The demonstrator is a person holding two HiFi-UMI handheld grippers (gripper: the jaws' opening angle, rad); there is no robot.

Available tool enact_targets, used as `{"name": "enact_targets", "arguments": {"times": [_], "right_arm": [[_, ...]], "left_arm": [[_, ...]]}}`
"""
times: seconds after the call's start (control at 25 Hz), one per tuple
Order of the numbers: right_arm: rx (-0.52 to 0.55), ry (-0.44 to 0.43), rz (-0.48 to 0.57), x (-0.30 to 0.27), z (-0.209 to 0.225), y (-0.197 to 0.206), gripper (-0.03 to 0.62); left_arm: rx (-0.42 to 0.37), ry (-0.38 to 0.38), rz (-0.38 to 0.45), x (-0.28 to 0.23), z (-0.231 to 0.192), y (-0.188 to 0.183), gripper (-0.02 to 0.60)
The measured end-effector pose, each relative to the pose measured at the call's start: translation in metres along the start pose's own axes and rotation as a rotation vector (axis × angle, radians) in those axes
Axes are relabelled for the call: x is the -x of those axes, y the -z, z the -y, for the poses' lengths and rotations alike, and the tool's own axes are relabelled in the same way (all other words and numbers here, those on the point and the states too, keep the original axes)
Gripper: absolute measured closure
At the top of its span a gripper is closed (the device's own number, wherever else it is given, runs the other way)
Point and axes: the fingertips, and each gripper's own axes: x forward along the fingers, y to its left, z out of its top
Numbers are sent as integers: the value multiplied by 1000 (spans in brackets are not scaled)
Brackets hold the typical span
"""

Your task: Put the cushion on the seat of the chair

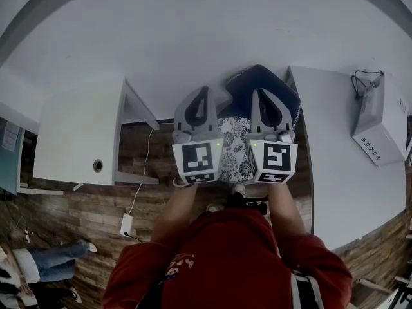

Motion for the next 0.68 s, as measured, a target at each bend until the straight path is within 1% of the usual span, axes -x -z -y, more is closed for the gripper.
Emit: {"name": "enact_targets", "arguments": {"times": [0.68], "right_arm": [[-12, 38, -24, 1, 22, 12, 565]], "left_arm": [[5, -6, -5, -5, 4, 3, 554]]}}
